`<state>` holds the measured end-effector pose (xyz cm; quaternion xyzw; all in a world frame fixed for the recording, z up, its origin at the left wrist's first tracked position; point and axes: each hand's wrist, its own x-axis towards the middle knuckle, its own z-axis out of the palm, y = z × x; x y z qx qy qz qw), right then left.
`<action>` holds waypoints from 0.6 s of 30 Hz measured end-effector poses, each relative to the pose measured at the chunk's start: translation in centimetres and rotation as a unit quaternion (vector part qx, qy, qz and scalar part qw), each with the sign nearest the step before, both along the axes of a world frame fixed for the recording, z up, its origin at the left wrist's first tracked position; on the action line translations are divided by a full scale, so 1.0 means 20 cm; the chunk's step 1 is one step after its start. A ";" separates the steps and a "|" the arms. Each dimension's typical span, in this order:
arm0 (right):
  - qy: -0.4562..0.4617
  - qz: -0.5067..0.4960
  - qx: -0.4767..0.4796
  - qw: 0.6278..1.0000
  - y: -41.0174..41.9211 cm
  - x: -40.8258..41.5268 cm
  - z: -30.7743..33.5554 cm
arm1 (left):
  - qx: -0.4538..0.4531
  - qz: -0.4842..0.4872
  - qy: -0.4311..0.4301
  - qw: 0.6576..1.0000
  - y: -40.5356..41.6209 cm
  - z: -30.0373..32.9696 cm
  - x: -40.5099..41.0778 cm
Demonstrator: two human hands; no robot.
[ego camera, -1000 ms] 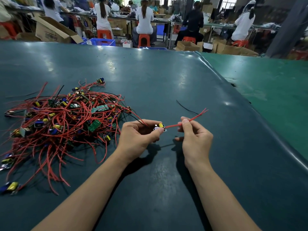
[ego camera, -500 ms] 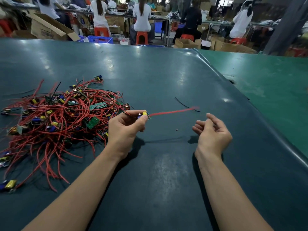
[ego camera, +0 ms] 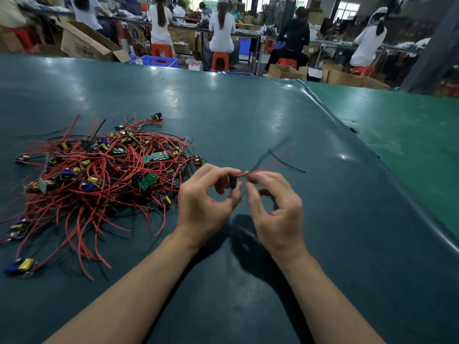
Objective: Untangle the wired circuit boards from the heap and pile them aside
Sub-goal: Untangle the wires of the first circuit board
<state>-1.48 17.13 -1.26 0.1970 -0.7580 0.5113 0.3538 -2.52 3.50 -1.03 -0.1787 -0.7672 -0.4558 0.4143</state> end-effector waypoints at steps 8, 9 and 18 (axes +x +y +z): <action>-0.143 0.054 -0.166 0.974 0.00 0.01 0.02 | -0.162 0.072 0.056 0.983 0.02 -0.01 0.00; -0.164 0.060 -0.198 0.964 0.00 0.01 0.03 | -0.167 0.051 0.044 0.984 0.02 -0.01 0.00; -0.276 0.117 -0.358 0.884 0.03 -0.03 0.05 | -0.136 -0.042 -0.034 0.989 0.03 0.01 0.00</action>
